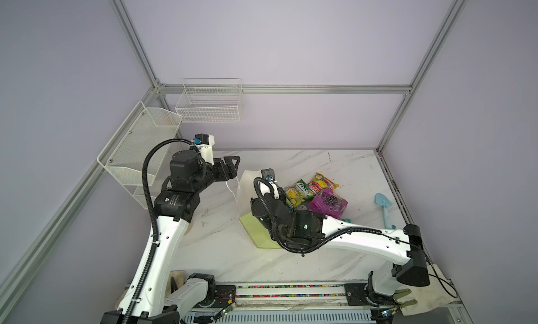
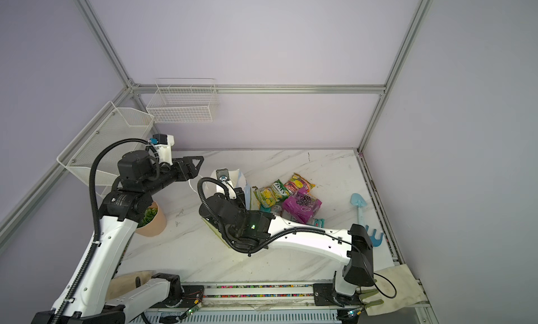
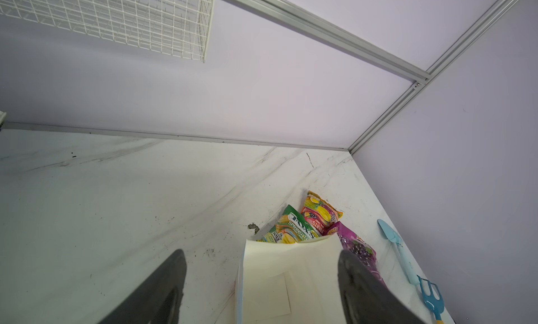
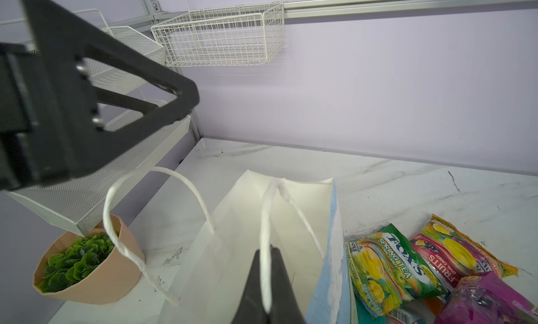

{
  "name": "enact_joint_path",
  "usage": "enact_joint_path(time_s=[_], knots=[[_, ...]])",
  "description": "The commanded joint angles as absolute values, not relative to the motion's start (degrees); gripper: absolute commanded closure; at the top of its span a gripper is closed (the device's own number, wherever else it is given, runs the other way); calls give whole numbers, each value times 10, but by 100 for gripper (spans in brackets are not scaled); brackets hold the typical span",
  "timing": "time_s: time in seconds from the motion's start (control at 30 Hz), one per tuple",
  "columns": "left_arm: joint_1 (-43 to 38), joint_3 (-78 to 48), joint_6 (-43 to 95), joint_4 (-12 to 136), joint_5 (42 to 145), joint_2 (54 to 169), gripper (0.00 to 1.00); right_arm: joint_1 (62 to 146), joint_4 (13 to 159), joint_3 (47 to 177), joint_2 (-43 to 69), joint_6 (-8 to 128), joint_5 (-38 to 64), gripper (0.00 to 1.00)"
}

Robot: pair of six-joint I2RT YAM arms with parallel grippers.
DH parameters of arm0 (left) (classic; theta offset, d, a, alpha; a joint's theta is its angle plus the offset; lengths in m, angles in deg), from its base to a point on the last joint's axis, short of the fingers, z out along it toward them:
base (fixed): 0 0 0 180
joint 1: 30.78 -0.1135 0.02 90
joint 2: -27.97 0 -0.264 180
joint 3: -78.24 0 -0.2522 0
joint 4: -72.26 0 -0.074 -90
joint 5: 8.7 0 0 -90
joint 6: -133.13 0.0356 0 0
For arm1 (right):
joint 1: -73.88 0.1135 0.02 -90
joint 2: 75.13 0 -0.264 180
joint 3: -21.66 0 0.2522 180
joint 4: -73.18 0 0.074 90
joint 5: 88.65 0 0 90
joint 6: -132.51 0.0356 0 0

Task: Place the snacks into the paper bag
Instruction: Move the paper bag to the center of the table.

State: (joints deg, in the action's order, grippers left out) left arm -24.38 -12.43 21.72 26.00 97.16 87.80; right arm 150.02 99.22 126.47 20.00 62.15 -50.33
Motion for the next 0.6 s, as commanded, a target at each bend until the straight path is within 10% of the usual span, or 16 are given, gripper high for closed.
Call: enact_joint_path(time_s=[0.0,0.57], knots=[[-246,-51,221,224,972,834,18,1501,998,1264,194,618,-517,99],[-245,-123,209,156,1002,831,48,1501,1000,1262,191,625,-513,99]])
